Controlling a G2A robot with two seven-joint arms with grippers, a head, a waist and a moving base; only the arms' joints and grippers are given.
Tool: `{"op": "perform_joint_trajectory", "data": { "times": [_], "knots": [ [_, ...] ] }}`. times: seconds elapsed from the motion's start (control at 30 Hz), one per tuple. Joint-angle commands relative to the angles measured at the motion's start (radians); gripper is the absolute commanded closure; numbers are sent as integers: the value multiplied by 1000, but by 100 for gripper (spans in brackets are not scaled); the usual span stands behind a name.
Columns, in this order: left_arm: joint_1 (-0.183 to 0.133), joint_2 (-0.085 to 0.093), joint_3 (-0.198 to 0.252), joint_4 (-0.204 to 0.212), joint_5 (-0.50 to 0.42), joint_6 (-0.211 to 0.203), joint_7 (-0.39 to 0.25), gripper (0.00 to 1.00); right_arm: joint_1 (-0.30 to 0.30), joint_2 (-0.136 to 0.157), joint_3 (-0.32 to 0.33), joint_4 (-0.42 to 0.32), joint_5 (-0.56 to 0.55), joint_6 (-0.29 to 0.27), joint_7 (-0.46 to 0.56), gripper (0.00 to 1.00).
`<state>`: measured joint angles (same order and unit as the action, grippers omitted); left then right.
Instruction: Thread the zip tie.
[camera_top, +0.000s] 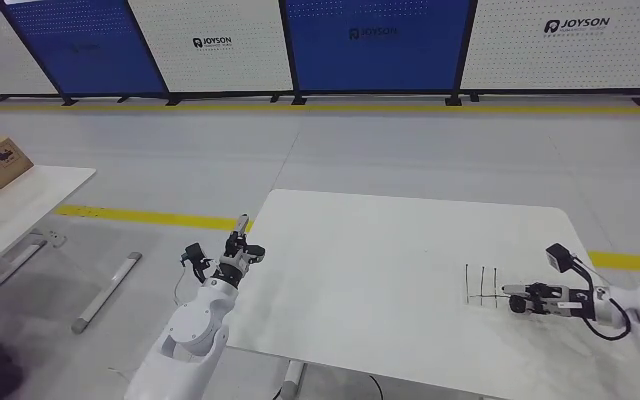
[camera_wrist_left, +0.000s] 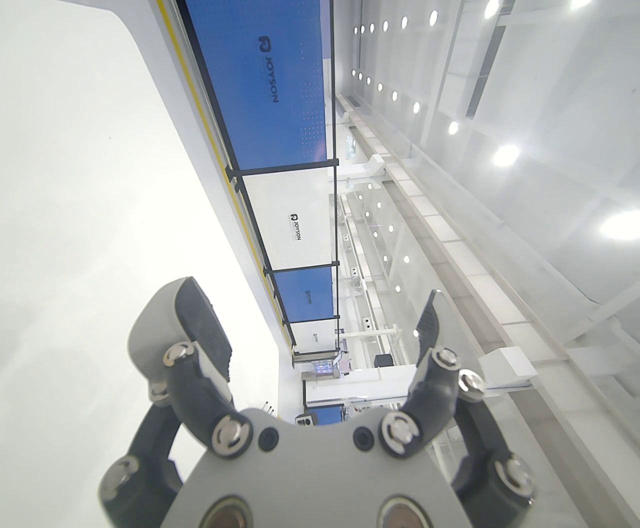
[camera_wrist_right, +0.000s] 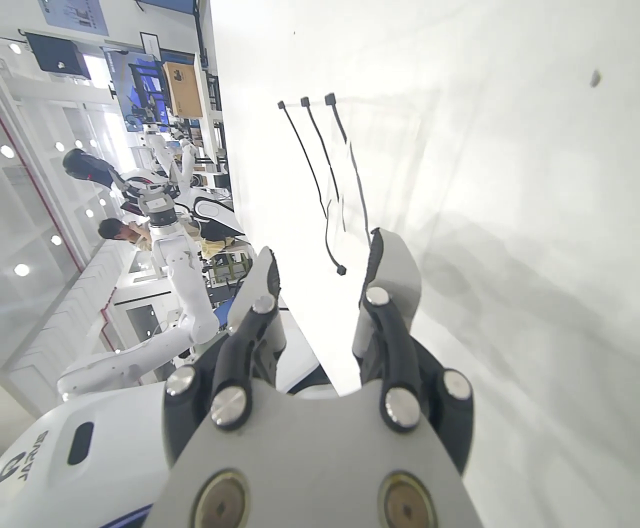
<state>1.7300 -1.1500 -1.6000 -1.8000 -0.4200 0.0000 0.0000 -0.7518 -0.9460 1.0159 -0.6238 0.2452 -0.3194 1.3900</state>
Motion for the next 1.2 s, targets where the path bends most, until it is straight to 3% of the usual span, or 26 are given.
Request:
{"op": "perform_joint_trajectory", "data": {
  "times": [0.0, 0.27, 0.6, 0.67, 0.97, 1.17],
  "knots": [
    [0, 0, 0, 0, 0, 0, 0, 0, 3, 0, -5, 5, 5, 0, 0, 67],
    [0, 0, 0, 0, 0, 0, 0, 0, 7, 2, -21, 26, 32, -7, 0, 73],
    [0, 0, 0, 0, 0, 0, 0, 0, 20, 4, -51, 50, 54, -9, 0, 91],
    [0, 0, 0, 0, 0, 0, 0, 0, 22, 4, -56, 53, 58, -11, 0, 100],
    [0, 0, 0, 0, 0, 0, 0, 0, 16, 13, -82, 39, 125, -21, 0, 100],
    [0, 0, 0, 0, 0, 0, 0, 0, -10, 50, -85, -26, 215, -21, 0, 100]
  ]
}}
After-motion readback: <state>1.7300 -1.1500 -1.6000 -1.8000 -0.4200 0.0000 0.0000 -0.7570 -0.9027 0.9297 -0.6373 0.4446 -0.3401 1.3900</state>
